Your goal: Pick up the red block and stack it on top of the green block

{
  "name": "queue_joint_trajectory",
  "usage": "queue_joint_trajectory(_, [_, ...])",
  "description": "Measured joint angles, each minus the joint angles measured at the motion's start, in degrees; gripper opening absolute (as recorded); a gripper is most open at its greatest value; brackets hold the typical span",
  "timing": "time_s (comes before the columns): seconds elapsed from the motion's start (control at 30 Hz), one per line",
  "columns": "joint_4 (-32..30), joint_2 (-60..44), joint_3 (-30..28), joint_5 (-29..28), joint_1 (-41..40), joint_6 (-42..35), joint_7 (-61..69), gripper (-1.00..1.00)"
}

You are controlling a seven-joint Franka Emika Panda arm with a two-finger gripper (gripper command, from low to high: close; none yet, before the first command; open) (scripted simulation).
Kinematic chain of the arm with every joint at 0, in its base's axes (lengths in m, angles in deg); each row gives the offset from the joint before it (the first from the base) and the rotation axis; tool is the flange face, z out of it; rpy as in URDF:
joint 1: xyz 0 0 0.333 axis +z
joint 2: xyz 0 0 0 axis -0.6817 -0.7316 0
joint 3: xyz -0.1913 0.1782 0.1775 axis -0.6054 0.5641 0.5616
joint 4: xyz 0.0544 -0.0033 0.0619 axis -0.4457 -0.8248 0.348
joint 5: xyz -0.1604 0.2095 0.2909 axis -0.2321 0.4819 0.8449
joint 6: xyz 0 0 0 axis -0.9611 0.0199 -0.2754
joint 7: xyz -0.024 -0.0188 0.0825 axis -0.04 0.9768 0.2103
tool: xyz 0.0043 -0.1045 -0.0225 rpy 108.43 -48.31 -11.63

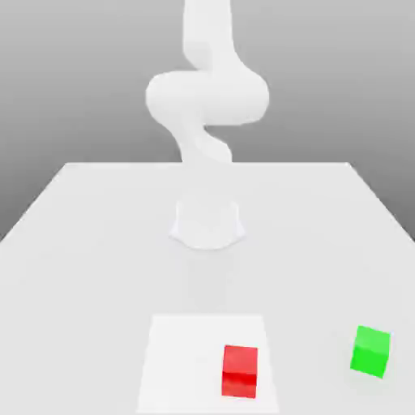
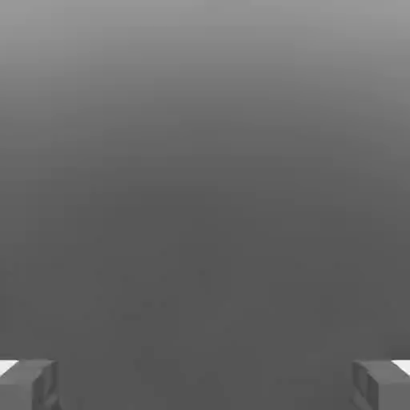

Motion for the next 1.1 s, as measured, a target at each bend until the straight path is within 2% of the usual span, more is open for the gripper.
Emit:
queue_joint_trajectory(0.53, [-9.1,-33.6,5.2,-3.2,-2.0,14.5,-9.7,0.00])
queue_joint_trajectory(0.77, [-12.9,-48.0,5.7,-2.5,-0.8,20.9,-12.3,0.00])
queue_joint_trajectory(0.93, [-12.1,-58.4,3.7,-4.3,0.9,28.9,-14.1,0.00])
queue_joint_trajectory(0.97, [-11.8,-60.0,3.2,-4.8,1.3,30.3,-14.4,-1.00])
queue_joint_trajectory(1.1, [-11.8,-60.0,3.3,-4.8,1.3,30.3,-14.4,-1.00])
